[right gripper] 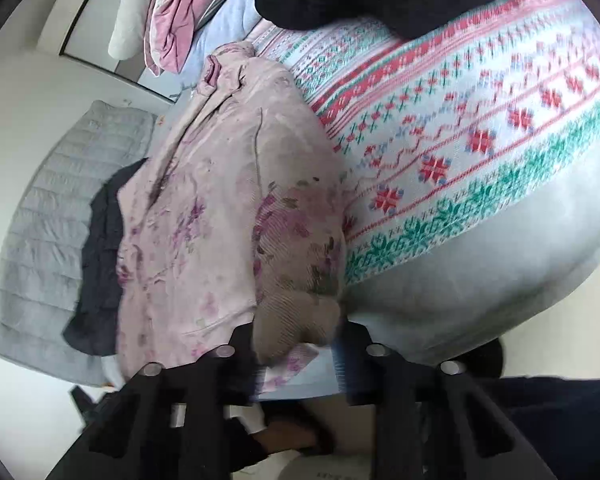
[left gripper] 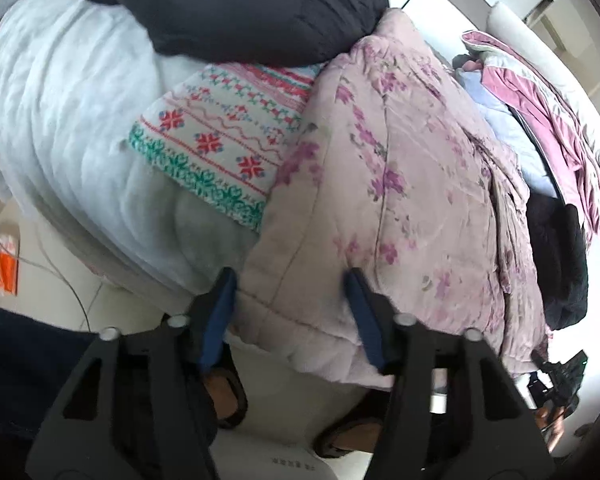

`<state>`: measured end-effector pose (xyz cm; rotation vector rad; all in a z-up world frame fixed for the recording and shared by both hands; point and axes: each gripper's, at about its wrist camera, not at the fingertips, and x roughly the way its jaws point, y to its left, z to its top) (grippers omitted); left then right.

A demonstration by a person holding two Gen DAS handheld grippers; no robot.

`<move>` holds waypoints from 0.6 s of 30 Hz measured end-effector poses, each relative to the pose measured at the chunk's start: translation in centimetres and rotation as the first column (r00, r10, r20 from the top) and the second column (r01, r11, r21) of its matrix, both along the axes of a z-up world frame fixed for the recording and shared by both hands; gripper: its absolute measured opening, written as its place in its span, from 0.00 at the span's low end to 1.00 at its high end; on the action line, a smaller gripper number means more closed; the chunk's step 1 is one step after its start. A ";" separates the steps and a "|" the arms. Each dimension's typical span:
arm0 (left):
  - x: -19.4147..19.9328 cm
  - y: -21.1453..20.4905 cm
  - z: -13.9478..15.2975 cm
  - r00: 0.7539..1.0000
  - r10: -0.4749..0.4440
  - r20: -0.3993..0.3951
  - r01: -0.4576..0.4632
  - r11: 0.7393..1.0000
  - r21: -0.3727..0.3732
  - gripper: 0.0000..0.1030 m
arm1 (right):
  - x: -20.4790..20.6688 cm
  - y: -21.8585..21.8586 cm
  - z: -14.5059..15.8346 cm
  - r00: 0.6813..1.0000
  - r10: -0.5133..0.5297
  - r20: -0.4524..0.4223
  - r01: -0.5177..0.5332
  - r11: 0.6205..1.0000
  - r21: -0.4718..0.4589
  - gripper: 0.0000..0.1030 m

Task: Fold large clothes

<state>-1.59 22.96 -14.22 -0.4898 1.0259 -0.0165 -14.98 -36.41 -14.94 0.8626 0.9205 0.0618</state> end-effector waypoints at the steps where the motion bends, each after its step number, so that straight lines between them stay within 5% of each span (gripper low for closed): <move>1: 0.1 -0.1 0.0 1.000 -0.011 0.003 0.011 1.000 0.004 0.32 | -0.3 0.1 0.7 1.000 -0.004 0.022 0.004 1.000 -0.018 0.15; 5: -0.8 -1.4 2.4 0.997 -0.039 0.072 0.033 0.996 0.085 0.21 | -1.9 0.0 3.9 0.996 -0.009 0.093 0.014 0.998 -0.062 0.11; 10: -3.5 -0.9 7.4 0.978 -0.015 0.208 0.006 0.999 0.042 0.20 | -4.2 -0.3 8.6 0.979 -0.013 0.203 0.030 0.996 -0.082 0.10; 14: -3.2 0.1 6.8 0.983 -0.003 0.186 0.007 1.000 -0.019 0.21 | -3.3 -0.4 6.5 0.987 -0.023 0.156 0.035 0.996 -0.078 0.10; 18: -1.1 -0.4 3.3 0.997 -0.011 0.078 0.021 0.992 -0.124 0.25 | -2.3 -0.8 2.8 0.994 -0.041 0.101 0.042 0.999 -0.001 0.13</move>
